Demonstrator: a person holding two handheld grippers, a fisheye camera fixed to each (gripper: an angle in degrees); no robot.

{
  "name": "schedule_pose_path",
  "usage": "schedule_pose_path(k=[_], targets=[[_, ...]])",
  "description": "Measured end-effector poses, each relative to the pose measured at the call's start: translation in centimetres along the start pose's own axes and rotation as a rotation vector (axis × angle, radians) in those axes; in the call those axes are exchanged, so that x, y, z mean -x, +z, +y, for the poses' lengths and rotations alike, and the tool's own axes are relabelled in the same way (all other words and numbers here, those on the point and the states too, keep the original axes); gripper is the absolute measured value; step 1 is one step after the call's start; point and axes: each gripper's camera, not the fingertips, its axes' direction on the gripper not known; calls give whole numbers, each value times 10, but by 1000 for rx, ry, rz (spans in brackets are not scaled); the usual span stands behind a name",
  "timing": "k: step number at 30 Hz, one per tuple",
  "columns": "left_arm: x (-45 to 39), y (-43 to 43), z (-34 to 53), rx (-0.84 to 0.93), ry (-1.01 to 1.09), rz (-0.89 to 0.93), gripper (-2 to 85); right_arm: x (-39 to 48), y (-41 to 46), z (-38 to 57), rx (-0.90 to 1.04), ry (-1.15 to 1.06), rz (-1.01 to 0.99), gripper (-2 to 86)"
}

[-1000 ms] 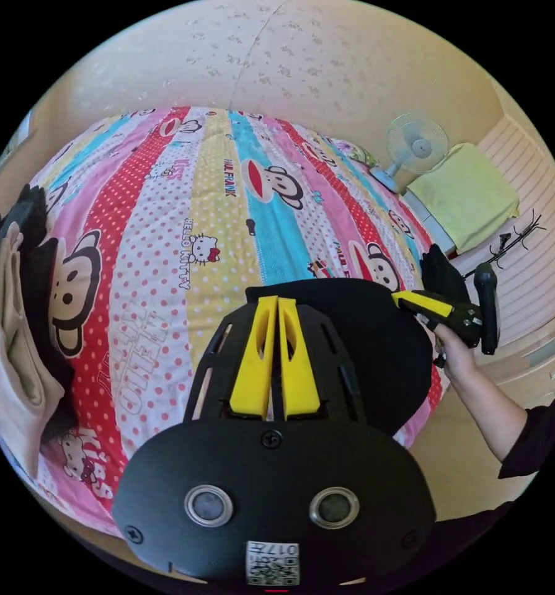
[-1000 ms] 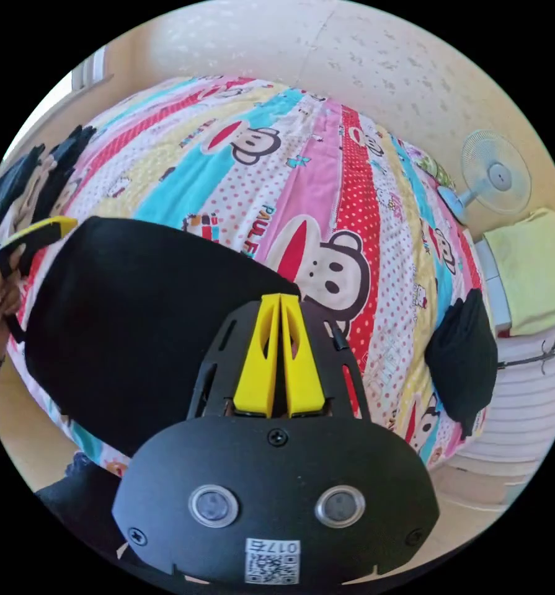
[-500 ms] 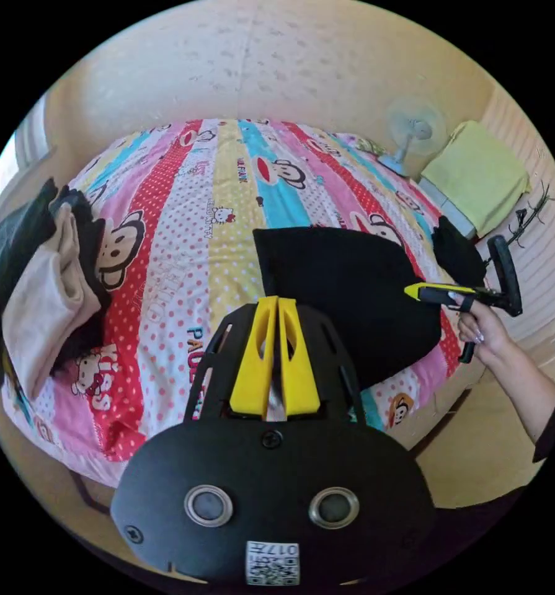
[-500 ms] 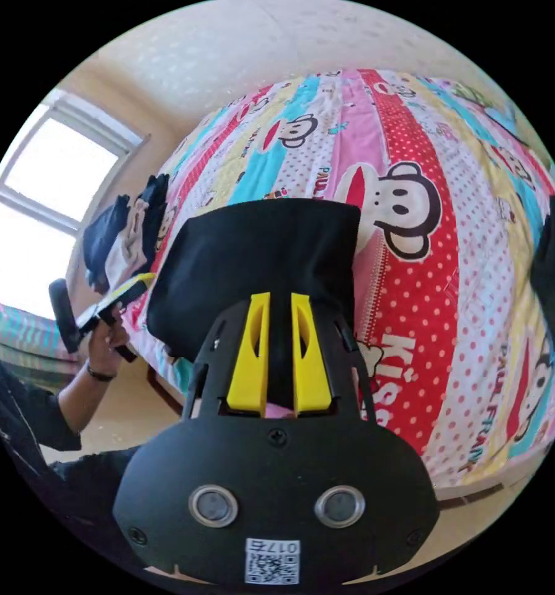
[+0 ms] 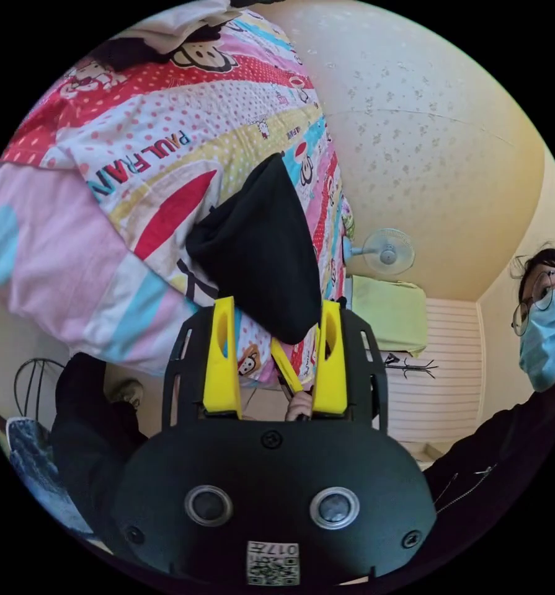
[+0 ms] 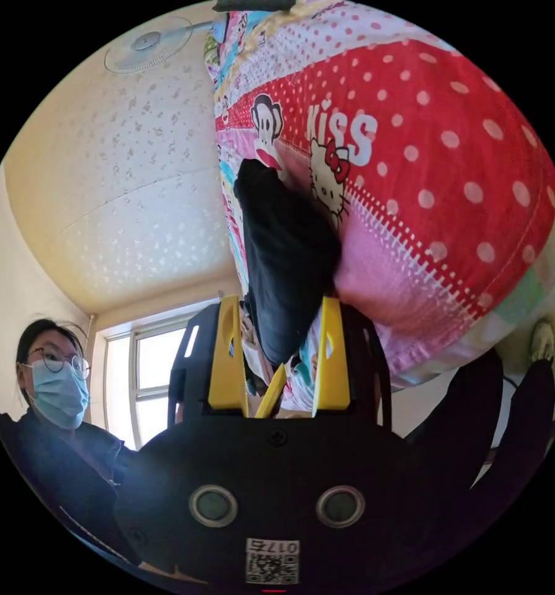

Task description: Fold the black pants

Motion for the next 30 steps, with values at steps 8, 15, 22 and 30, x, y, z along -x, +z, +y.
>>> schedule_pose_path(k=[8,15,22,30], targets=[[50,27,-31,17,-180,-16,189,15,19,-45,-41,46,89,182],[98,23,-35,-82,-283,147,194,15,24,-66,-160,186,57,166],[133,32,-34,-217,-427,232,208,18,18,-62,-231,564,-187,111],[181,43,-69,-234,-552,404,127,65,2,-63,-74,342,-112,83]])
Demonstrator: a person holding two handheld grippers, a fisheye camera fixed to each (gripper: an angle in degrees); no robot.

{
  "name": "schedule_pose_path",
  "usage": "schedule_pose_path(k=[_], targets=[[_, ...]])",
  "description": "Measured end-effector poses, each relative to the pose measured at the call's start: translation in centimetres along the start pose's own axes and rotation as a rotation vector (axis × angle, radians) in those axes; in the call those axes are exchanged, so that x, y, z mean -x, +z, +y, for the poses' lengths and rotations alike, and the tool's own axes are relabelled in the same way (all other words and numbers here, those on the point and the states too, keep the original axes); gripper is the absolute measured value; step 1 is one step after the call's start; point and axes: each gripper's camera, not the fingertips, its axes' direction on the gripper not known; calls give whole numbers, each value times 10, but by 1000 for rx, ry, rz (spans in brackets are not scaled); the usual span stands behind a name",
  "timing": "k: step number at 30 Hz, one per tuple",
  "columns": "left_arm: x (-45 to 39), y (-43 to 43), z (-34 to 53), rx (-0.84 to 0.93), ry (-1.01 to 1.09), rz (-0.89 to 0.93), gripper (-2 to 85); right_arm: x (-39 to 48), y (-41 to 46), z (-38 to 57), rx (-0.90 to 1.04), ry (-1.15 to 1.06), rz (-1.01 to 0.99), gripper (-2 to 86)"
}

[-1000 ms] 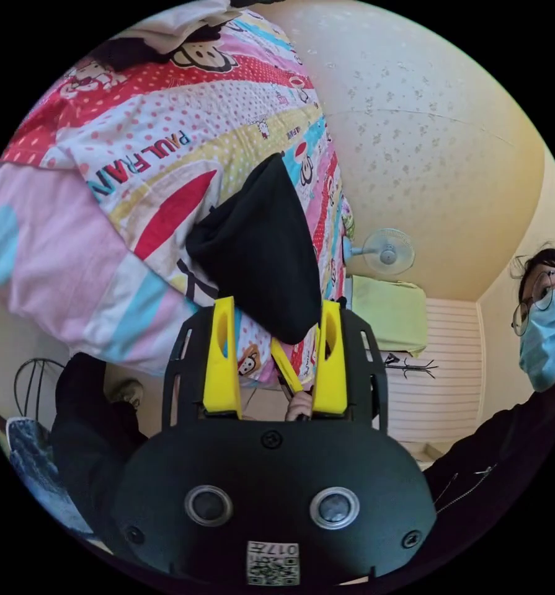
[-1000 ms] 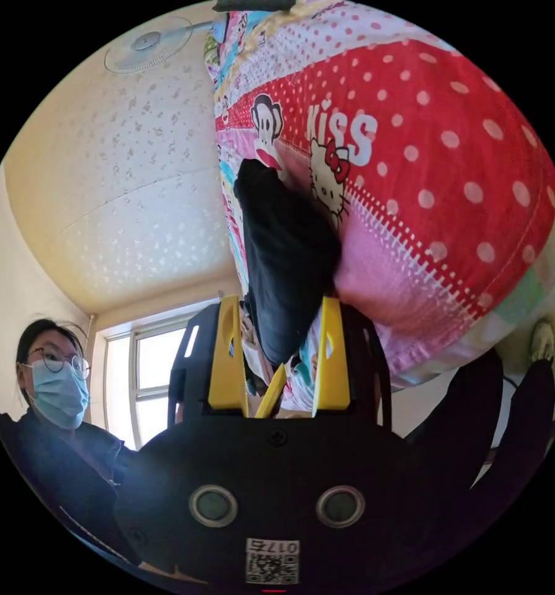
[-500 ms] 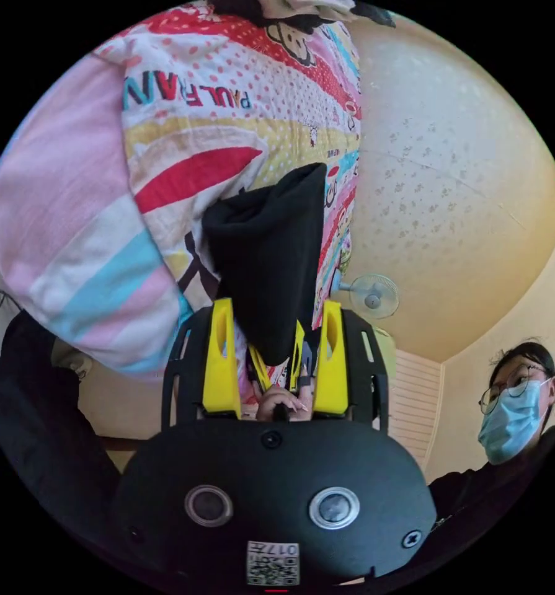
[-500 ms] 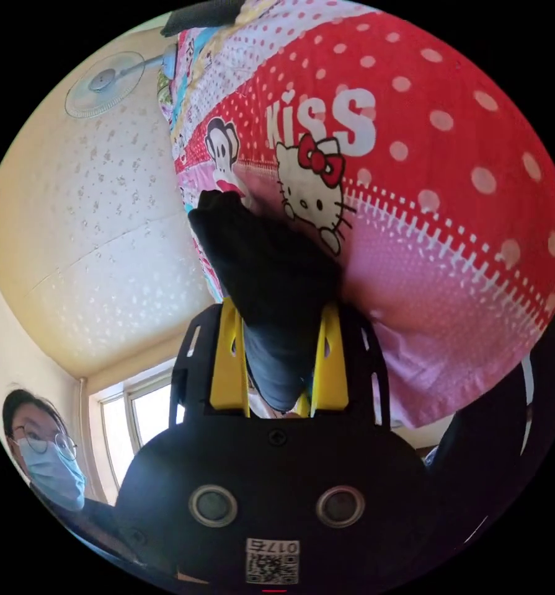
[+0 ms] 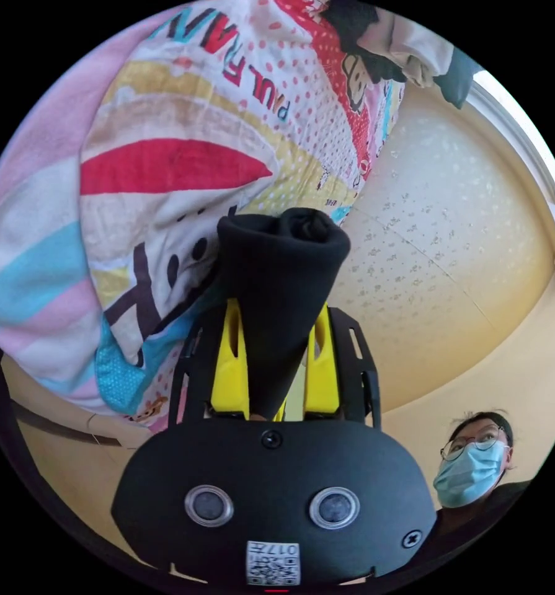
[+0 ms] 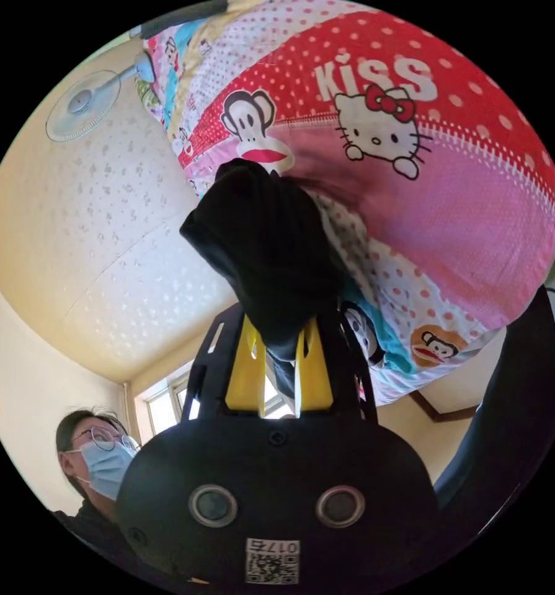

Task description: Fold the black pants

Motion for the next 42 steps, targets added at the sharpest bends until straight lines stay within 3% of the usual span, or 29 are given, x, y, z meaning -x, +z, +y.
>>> schedule_pose_path(k=[10,15,20,24,28,30,31,33,35,37,40,42], targets=[[-116,-85,-10,175,274,-40,100,44,0,99,235,40,-37,60],[-236,-191,-33,8,505,102,101,92,90,170,512,-81,-86,59],[-357,-308,-58,-213,834,214,110,147,246,278,921,-450,-208,60],[-393,-384,-114,-412,935,117,124,123,338,332,993,-632,-174,65],[-345,-422,-199,-564,814,-86,154,32,427,359,981,-826,78,69],[-261,-447,-258,-605,607,-282,139,-31,447,352,1018,-790,343,54],[-232,-456,-268,-616,522,-291,132,-69,442,343,1021,-711,499,33],[-116,-495,-269,-638,299,-138,108,-101,411,334,1015,-698,482,21],[-43,-520,-240,-677,211,-51,49,-135,357,332,1072,-741,610,13],[9,-540,-199,-680,187,-93,5,-156,308,331,1168,-783,772,9],[57,-569,-134,-615,118,-388,-5,-164,212,326,1247,-780,1049,5],[60,-594,-104,-547,203,-653,-6,-146,159,324,1220,-795,1181,4]])
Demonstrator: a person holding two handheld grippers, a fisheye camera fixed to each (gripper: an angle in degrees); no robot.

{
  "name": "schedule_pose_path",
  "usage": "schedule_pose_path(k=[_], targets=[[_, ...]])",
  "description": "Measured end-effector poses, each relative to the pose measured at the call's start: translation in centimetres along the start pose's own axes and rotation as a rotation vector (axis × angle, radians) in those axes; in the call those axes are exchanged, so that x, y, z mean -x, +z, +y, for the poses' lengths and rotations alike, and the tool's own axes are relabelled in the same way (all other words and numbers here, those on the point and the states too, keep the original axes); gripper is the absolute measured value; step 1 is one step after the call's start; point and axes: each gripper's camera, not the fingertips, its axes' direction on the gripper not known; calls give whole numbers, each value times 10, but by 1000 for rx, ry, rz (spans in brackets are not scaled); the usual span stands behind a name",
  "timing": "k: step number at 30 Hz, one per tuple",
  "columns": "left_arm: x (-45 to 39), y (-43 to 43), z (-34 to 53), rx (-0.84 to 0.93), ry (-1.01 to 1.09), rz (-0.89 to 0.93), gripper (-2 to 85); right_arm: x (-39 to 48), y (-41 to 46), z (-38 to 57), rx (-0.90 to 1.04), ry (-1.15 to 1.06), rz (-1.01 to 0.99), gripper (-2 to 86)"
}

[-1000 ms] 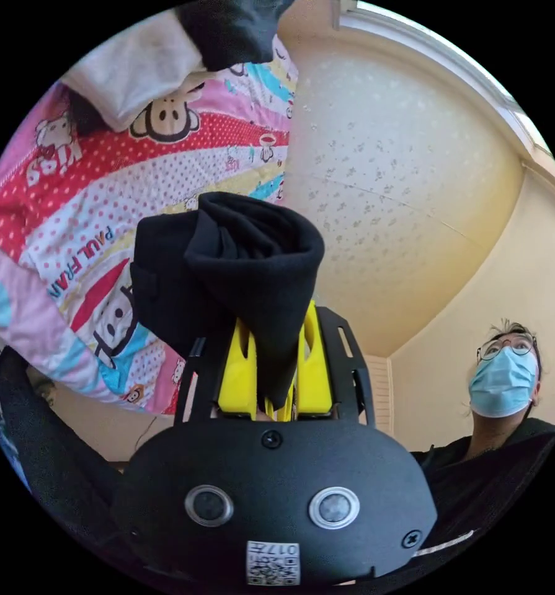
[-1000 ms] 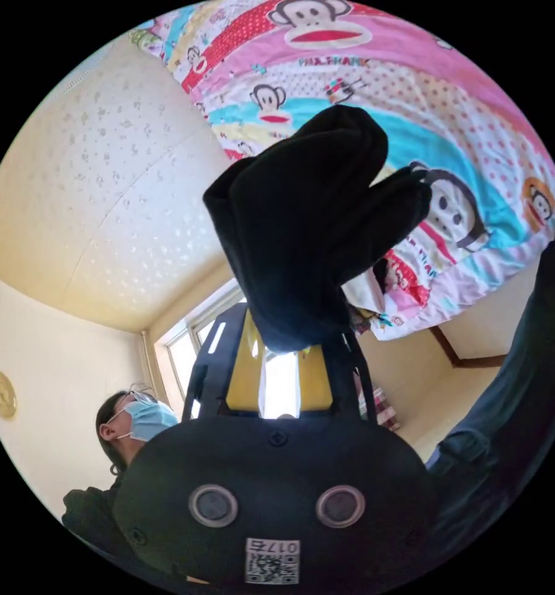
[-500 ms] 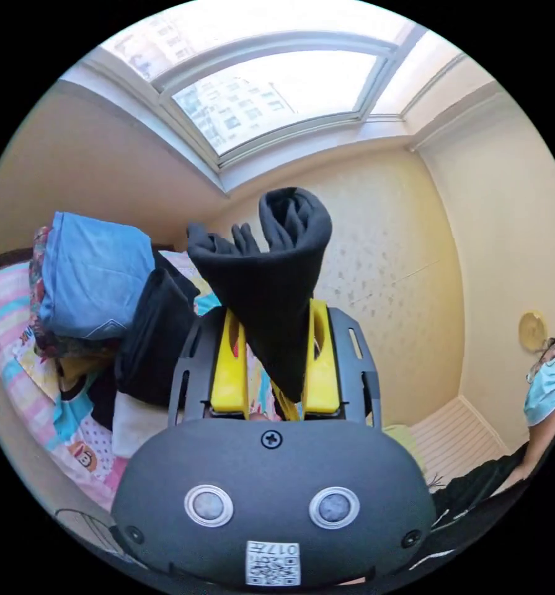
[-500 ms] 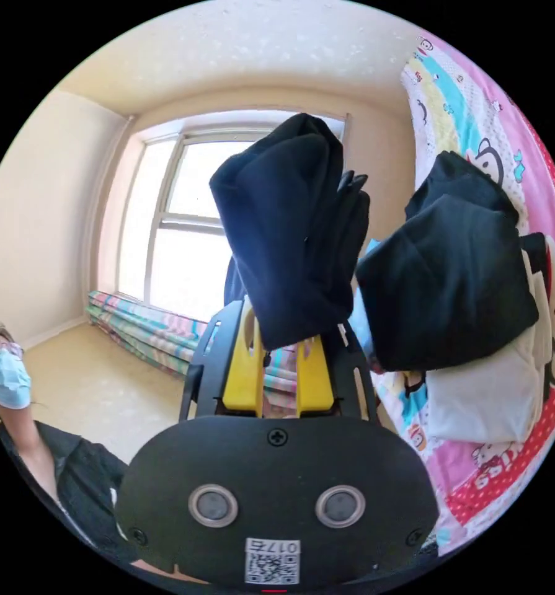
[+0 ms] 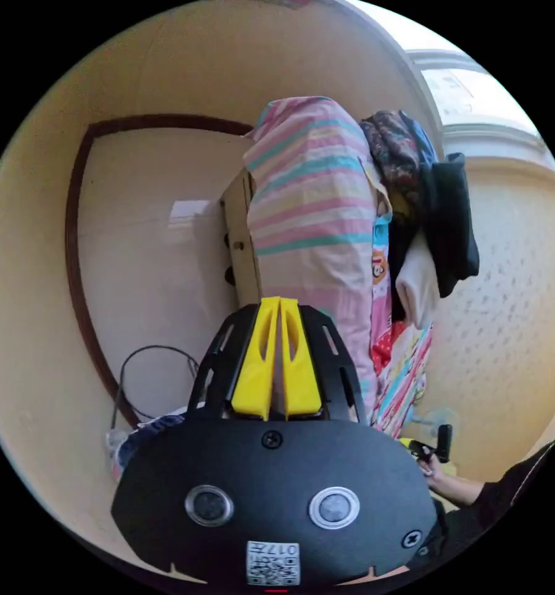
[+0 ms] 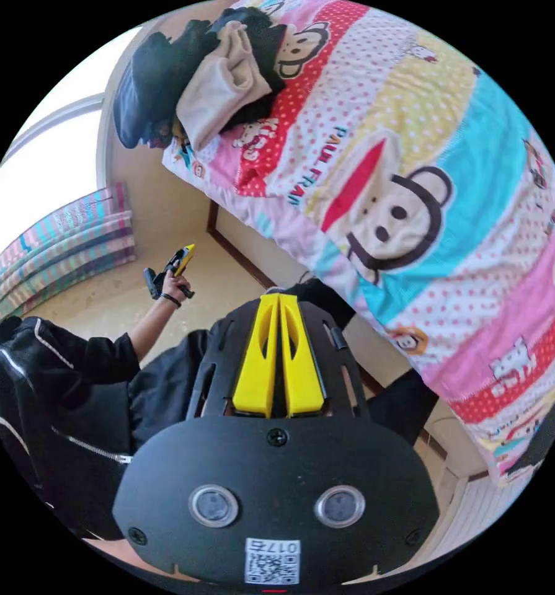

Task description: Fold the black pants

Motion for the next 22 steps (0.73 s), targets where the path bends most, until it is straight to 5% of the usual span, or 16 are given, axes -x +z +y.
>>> schedule_pose_path(k=[3,6,11,16,22], targets=[[-30,-27,-21,-24,442,-175,-6,-3,-48,66,-26,129,215,3],[-106,-36,-50,-184,835,-147,-6,13,-95,100,-43,202,408,4],[-205,-6,-24,-333,889,193,-6,67,-122,126,-62,262,835,4],[-306,11,25,-218,903,399,-6,121,-117,154,-322,259,918,4],[-468,-46,80,-27,1194,786,-6,145,-116,241,-717,424,851,4]])
